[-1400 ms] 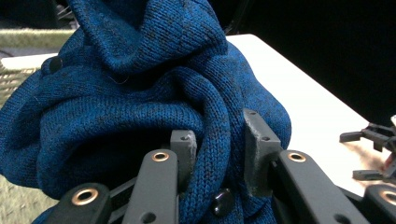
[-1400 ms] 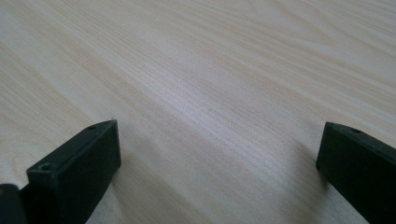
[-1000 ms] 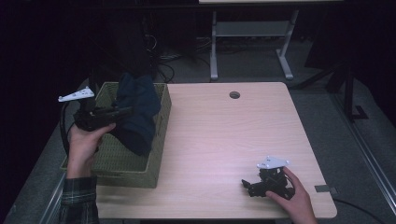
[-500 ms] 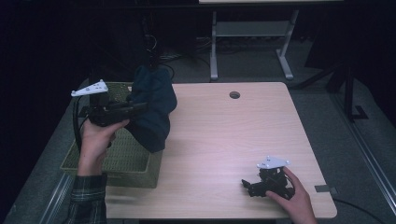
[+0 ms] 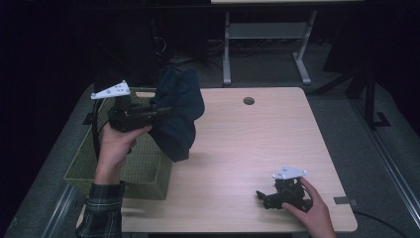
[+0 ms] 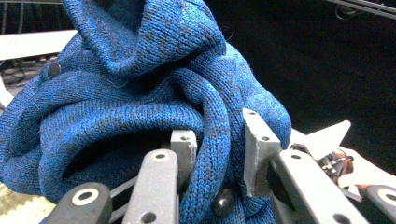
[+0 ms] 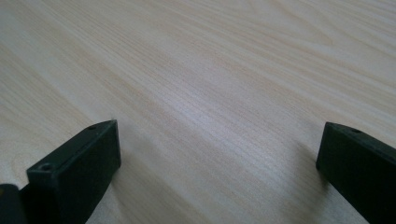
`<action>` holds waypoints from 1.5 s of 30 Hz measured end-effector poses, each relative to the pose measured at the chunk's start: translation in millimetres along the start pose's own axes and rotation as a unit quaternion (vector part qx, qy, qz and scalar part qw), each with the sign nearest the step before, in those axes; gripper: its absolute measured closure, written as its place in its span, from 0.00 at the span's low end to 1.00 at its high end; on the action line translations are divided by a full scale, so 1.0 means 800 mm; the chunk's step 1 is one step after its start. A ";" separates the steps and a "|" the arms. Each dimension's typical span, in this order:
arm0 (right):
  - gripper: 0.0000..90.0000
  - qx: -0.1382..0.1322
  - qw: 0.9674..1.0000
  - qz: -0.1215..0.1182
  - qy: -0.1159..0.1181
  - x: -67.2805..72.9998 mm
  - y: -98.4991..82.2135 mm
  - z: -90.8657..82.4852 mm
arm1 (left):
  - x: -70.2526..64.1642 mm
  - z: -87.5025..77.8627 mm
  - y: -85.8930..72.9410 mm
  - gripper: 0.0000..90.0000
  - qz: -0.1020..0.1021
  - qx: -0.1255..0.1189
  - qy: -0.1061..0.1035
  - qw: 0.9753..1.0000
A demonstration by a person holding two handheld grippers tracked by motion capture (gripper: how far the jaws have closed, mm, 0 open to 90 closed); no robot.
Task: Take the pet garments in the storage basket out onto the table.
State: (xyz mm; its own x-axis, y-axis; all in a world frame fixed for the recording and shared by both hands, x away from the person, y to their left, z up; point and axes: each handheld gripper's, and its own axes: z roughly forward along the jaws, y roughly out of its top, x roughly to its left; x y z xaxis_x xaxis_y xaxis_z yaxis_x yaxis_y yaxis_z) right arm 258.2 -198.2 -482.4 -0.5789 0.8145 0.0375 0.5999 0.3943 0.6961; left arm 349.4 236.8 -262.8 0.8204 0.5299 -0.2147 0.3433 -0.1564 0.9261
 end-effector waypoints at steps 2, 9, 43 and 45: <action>0.00 0.000 1.000 0.000 0.000 0.000 0.000 0.000 | -0.004 0.006 0.002 0.77 0.003 0.000 -0.008 1.000; 0.00 0.000 1.000 0.001 0.000 0.000 0.000 0.000 | -0.013 0.031 0.006 0.77 0.009 0.005 -0.026 1.000; 0.00 -0.001 1.000 -0.001 0.000 0.000 0.000 0.000 | -0.047 0.174 -0.032 0.77 0.023 0.089 -0.080 0.993; 0.00 -0.001 1.000 -0.001 0.000 0.000 0.000 0.000 | -0.048 0.183 -0.037 0.77 0.026 0.095 -0.076 0.992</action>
State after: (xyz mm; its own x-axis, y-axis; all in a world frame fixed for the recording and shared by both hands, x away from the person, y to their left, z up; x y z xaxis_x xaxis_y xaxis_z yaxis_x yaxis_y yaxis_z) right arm 258.5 -198.2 -482.5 -0.5802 0.8137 0.0357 0.5973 0.3953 0.6978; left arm 374.9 98.7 -327.2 0.8939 0.3874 -0.2253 0.3666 -0.3430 0.8648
